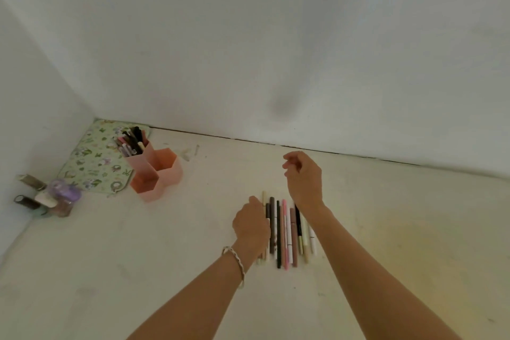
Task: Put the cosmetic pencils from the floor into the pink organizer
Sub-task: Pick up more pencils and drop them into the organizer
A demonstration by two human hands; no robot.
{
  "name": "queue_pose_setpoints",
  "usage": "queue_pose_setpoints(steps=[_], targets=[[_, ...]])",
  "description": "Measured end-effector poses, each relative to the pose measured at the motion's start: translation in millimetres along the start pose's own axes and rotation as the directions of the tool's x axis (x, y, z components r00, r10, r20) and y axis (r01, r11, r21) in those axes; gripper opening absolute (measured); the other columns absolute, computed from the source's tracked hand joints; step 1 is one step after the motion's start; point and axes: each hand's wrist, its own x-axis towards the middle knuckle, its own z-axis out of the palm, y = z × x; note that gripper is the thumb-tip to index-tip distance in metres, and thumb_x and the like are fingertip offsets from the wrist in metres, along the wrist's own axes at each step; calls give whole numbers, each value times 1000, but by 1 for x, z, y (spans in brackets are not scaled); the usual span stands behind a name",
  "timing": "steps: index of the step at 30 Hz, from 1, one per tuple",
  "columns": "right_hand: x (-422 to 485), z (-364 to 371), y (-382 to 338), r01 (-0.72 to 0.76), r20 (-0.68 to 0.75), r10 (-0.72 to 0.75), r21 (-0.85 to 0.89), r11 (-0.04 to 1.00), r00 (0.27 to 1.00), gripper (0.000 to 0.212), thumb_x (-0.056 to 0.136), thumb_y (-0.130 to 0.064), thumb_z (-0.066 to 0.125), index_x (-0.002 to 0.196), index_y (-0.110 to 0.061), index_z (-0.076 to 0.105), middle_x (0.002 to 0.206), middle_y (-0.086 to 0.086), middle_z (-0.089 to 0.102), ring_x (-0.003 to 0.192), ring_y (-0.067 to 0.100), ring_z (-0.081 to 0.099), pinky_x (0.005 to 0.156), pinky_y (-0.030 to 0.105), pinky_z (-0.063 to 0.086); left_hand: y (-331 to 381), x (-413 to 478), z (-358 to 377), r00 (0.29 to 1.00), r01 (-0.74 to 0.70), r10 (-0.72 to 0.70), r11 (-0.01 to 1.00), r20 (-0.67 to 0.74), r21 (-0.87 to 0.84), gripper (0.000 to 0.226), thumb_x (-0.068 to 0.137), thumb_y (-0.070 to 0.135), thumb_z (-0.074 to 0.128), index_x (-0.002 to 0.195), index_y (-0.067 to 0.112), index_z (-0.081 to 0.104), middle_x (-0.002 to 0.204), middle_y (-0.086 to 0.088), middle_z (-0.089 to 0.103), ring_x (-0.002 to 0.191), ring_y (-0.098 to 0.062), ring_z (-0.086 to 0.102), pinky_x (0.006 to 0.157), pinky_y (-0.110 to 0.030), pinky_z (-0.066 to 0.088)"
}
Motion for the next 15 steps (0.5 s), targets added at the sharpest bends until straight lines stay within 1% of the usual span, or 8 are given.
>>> queue_pose_setpoints(steps=[4, 6, 8, 9, 10, 12, 13, 15], targets=[[-1, 7, 5, -16, 48, 16, -4, 1000, 999, 30, 91, 2, 47, 98, -21, 64, 81, -4, 65, 66, 10, 59, 65, 18, 47, 0, 3, 0, 1000, 11, -13, 999, -28, -41, 18, 98, 20, 51, 114, 12, 48, 106, -4, 65, 92, -20, 66, 74, -28, 53], [2, 10, 6, 0, 76, 8, -107, 994, 997, 27, 92, -1, 47, 101, -18, 65, 82, -7, 64, 66, 8, 58, 65, 18, 44, -7, 8, -16, 999, 7, -12, 990, -31, -142, 19, 96, 19, 55, 112, 10, 50, 103, -5, 64, 89, -21, 65, 75, -30, 54], [8, 13, 9, 7, 137, 33, -281, 960, 990, 24, 91, -5, 46, 103, -12, 66, 89, -5, 64, 75, 13, 59, 70, 22, 45, -16, 14, -42, 999, -18, 5, 966, -49, -257, 28, 89, 18, 64, 113, 9, 54, 101, -6, 64, 88, -22, 64, 77, -33, 55], [10, 16, 12, 28, 186, 49, -391, 920, 981, 22, 91, -7, 47, 98, -7, 67, 90, -1, 65, 81, 17, 60, 74, 26, 48, -21, 17, -57, 997, -45, 22, 954, -79, -298, 31, 87, 17, 67, 115, 10, 56, 102, -6, 64, 88, -20, 64, 77, -33, 54], [12, 20, 14, 64, 237, 66, -504, 861, 969, 21, 89, -10, 48, 88, -3, 68, 87, 4, 65, 86, 22, 59, 76, 30, 49, -26, 20, -73, 991, -80, 41, 943, -126, -322, 33, 85, 17, 68, 117, 12, 57, 104, -5, 63, 87, -19, 63, 75, -30, 52], [8, 28, 19, 129, 301, 122, -694, 708, 946, 27, 88, -20, 49, 66, -5, 54, 77, 5, 53, 87, 25, 52, 74, 32, 44, -32, 22, -104, 970, -151, 64, 912, -232, -381, 35, 83, 14, 68, 116, 16, 57, 106, -3, 61, 84, -16, 61, 69, -23, 45], [5, 33, 22, 157, 312, 140, -758, 634, 940, 31, 89, -26, 49, 64, -8, 49, 78, 3, 47, 90, 25, 49, 75, 32, 41, -35, 22, -118, 956, -190, 68, 884, -284, -427, 35, 82, 12, 68, 114, 18, 55, 104, -2, 62, 79, -13, 62, 65, -20, 45], [-2, 42, 28, 202, 326, 149, -822, 532, 933, 27, 90, -33, 50, 73, -12, 53, 88, 4, 47, 97, 25, 47, 83, 34, 38, -40, 17, -142, 920, -279, 78, 818, -384, -502, 43, 83, 7, 67, 120, 22, 49, 95, 1, 64, 73, -6, 62, 59, -14, 47]])
